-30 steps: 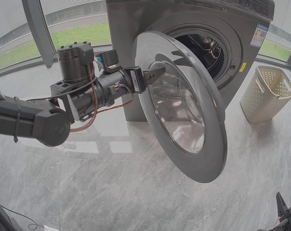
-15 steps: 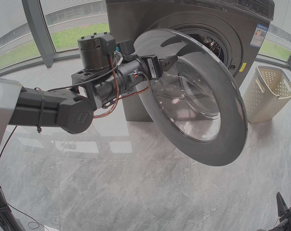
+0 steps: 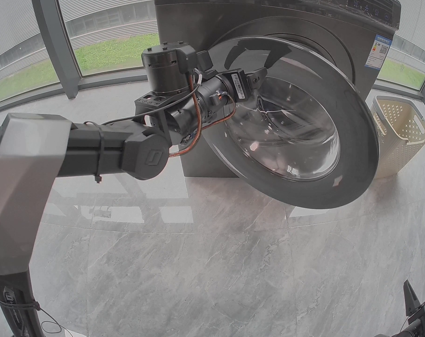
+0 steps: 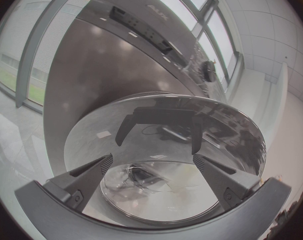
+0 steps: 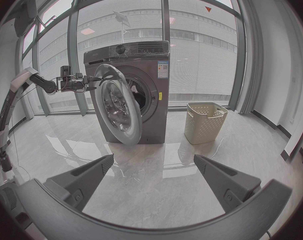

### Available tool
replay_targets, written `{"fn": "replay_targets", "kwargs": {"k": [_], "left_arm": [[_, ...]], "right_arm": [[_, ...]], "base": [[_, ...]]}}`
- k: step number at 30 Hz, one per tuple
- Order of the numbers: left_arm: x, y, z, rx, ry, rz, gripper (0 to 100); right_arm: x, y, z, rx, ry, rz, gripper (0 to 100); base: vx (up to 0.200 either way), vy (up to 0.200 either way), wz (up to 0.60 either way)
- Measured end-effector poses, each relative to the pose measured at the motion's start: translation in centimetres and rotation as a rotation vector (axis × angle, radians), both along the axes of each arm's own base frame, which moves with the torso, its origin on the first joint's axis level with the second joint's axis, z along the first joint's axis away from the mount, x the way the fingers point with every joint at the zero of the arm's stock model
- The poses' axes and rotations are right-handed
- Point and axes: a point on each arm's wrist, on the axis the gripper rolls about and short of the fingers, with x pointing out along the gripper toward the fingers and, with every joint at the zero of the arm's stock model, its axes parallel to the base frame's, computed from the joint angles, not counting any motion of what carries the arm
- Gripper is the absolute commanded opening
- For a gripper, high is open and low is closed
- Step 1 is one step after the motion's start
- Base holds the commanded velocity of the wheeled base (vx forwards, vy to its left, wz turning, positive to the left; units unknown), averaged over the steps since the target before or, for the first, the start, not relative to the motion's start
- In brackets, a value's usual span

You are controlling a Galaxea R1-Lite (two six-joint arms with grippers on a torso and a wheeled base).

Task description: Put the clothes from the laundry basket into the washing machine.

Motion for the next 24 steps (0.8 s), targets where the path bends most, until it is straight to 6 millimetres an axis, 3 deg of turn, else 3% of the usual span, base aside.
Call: {"fn": "replay_targets", "kwargs": {"k": [8,14,19,24], "left_arm": [[1.8,-0.4,1.6,-0.144,-0.007,0.114,100],[1.5,-0.4,1.2,-0.132,0.042,0.114,100],[-0.5,-0.1,-0.4,-0.052,0.134,0.082,100],[-4.1,1.3,-1.5,0.043,0.212,0.036,100]], "right_arm": [[0.0,0.0,0.0,0.000,0.000,0.000,100],[0.0,0.0,0.0,0.000,0.000,0.000,100],[0.0,0.0,0.0,0.000,0.000,0.000,100],[0.0,0.0,0.0,0.000,0.000,0.000,100]], "base": [[0.000,0.000,0.00],[0.000,0.000,0.00],[0.000,0.000,0.00],[0.000,0.000,0.00]]}}
